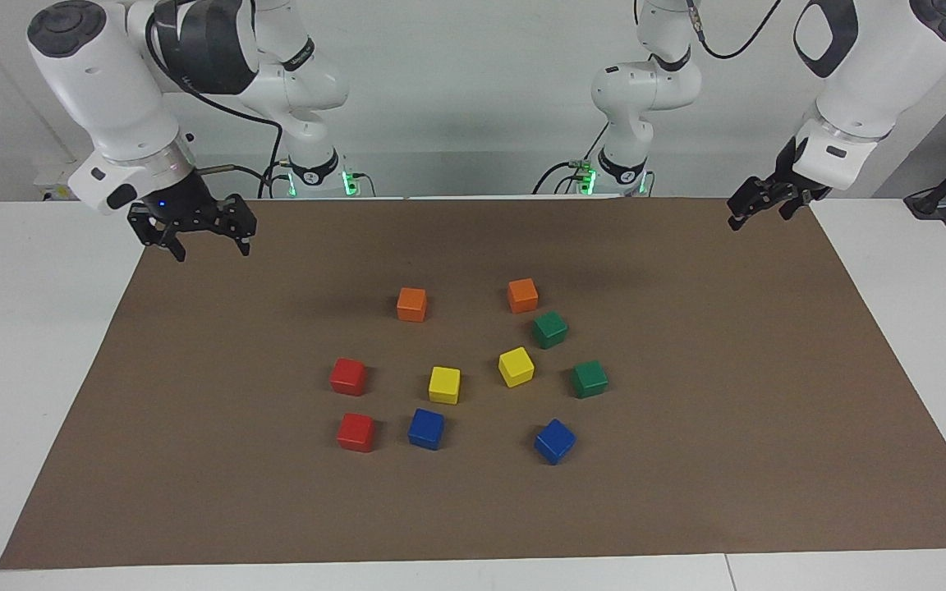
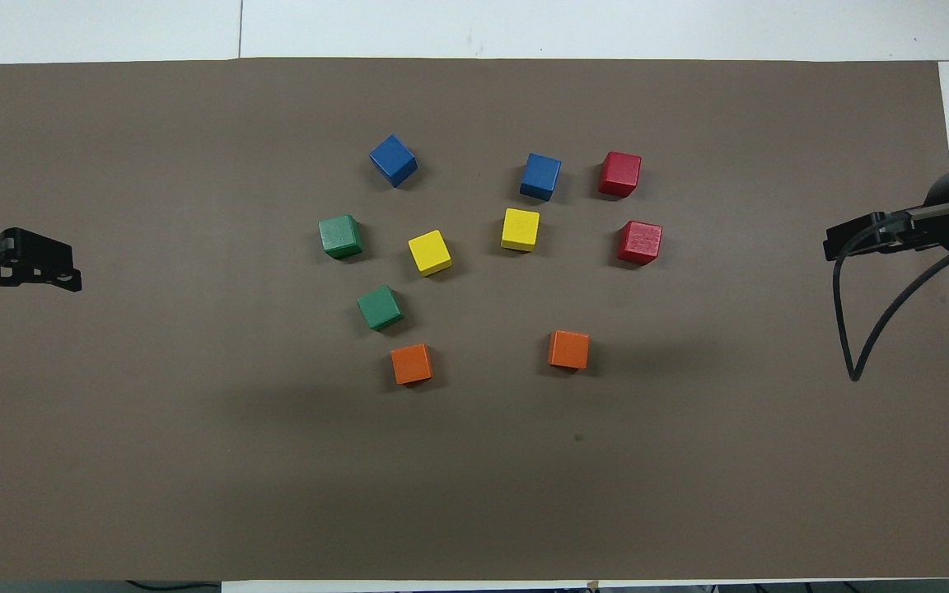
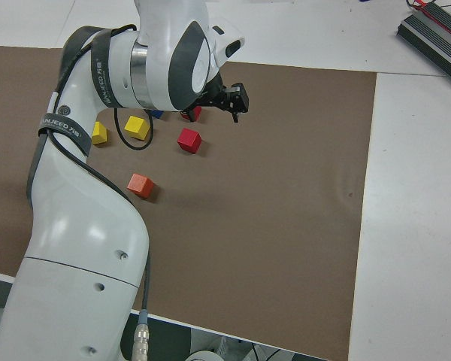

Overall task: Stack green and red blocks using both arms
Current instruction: 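Reach the left gripper to a green cube while the right gripper reaches a red cube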

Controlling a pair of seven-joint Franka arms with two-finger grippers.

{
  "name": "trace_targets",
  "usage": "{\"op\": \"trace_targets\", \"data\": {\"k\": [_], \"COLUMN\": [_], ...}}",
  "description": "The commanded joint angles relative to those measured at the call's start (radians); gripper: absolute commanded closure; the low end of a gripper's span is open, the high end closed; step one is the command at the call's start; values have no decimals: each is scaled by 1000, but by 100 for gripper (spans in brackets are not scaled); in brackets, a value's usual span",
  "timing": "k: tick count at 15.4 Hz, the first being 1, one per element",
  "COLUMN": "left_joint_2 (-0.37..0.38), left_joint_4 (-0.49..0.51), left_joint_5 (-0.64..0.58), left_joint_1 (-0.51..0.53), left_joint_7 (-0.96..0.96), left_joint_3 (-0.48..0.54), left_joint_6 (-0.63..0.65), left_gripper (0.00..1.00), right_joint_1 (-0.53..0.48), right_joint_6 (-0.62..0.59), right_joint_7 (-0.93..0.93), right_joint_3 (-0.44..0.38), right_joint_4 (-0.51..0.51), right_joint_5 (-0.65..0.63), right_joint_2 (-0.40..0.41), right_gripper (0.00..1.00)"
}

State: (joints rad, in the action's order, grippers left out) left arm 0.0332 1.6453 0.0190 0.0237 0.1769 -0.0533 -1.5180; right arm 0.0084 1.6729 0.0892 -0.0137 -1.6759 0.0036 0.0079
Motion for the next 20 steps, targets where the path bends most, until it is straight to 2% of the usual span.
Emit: {"op": "trace_targets", "data": {"k": [1, 6, 8, 10, 12, 14, 16, 20], "left_joint_2": [-12, 0, 13, 27, 21, -33, -119, -213], "left_joint_4": [-22, 4, 53, 97, 146, 153, 156, 264], "left_joint_5": [-14, -27, -24, -17, -16, -16, -16, -16], "left_joint_1": [-18, -21, -19, -37, -80, -166, -264, -393], "left_joint_7": [-17, -23, -10, 82, 151, 237, 396, 607], "left_joint_3": [7, 1, 0, -2, -3, -3, -3, -2], "left_joint_6": [12, -20, -77, -128, -244, -264, -359, -612], "left_gripper": [0, 0, 0, 0, 0, 0, 0, 0], "right_joint_1": [-7, -1, -2, -2, -1, 4, 76, 176], "right_joint_6": [-10, -19, -19, -18, -21, -9, 23, 273], "right_joint_7": [-17, -20, -20, -22, -22, -92, -252, -538], "right_joint_3": [6, 6, 4, 6, 6, 8, 11, 12], "right_joint_4": [-19, -19, -19, -19, -25, -37, -65, -185], "right_joint_5": [-11, -10, -10, -10, -8, 1, 1, 2], "right_joint_2": [-22, -23, -23, -23, -28, -28, -20, 65], "right_gripper": [0, 0, 0, 0, 0, 0, 0, 0]}}
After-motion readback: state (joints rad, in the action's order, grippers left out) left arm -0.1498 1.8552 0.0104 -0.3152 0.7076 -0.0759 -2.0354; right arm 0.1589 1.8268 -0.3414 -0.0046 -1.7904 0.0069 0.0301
